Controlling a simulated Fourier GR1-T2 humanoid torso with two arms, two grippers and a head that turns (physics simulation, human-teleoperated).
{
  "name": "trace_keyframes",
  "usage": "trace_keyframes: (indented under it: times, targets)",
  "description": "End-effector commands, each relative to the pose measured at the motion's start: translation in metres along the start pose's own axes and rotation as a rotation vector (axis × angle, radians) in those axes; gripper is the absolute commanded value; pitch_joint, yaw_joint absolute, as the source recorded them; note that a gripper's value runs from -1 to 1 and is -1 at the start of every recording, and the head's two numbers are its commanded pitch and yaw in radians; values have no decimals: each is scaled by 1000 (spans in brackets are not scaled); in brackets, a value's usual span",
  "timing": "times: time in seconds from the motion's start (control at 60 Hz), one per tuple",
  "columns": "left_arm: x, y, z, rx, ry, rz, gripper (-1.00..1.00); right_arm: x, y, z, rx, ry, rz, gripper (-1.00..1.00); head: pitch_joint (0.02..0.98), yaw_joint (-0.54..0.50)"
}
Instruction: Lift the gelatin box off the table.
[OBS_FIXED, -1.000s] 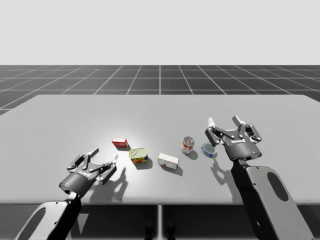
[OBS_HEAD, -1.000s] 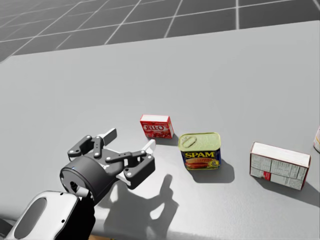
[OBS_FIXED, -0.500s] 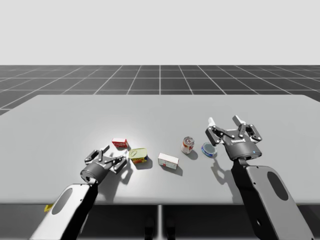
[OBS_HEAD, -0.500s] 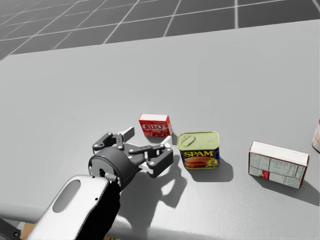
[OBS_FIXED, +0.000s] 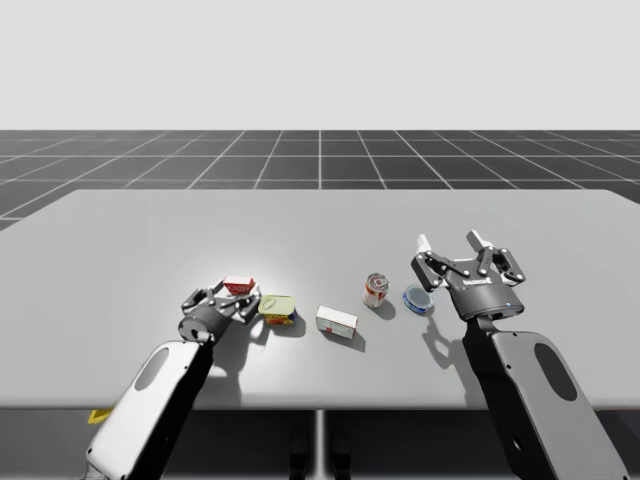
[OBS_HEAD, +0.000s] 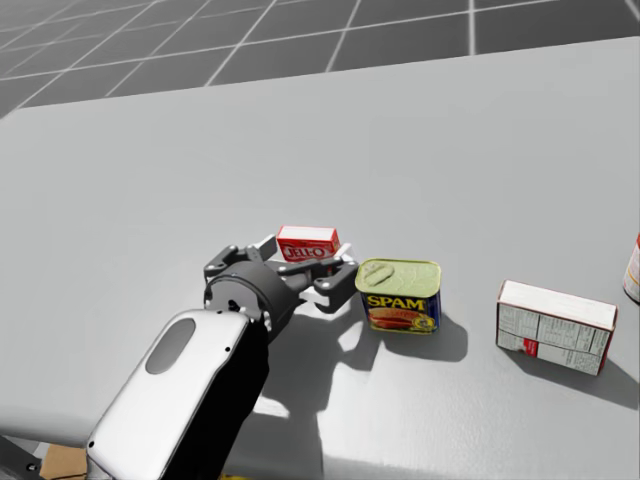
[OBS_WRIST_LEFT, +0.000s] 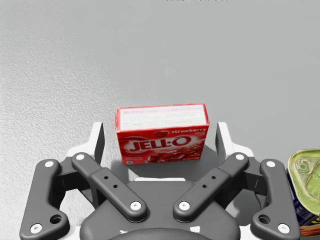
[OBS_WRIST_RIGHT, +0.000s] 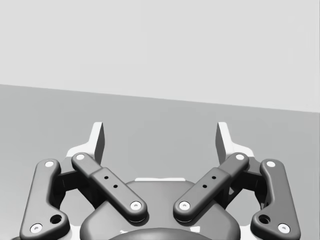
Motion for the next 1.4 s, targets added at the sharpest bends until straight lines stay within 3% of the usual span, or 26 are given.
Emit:
trace_keyframes:
  times: [0.017, 0.167, 0.2, 0.217, 0.233, 0.25, 0.267, 0.5, 0.85, 1.15, 1.4]
  targets:
    - [3, -2, -12, 20, 13, 22, -1000, 0, 0, 0, -2, -2, 4, -1000, 781, 312]
    - [0, -2, -15, 20, 24, 34, -1000, 0, 0, 0, -2, -4, 6, -1000, 780, 313]
    - [0, -2, -15, 19, 26, 32, -850, 0, 0, 0, -1, -4, 6, -1000, 779, 312]
    - [-1, -2, -15, 22, 27, 29, -625, 0, 0, 0, -1, -4, 6, -1000, 779, 313]
    - [-2, -2, -14, 18, 28, 28, -166, 0, 0, 0, -1, -5, 7, -1000, 778, 312]
    - [-2, -3, -13, 14, 30, 26, 792, 0, 0, 0, -2, -5, 6, -1000, 776, 312]
    - [-2, -3, -13, 13, 32, 26, 911, 0, 0, 0, -2, -5, 7, -1000, 775, 312]
    - [-7, -6, -10, -1, 44, 16, 970, 0, 0, 0, -4, -4, 11, -1000, 725, 325]
    - [-10, -10, -10, -13, 52, 7, 973, -1, -1, 0, -11, 1, 10, -1000, 459, 360]
    - [3, -13, 2, 4, 22, -44, 967, -1, -2, 0, -10, 4, 8, -1000, 415, 374]
    - [41, -6, 21, 15, -45, -81, 993, -1, -2, 0, -11, 9, 8, -1000, 414, 380]
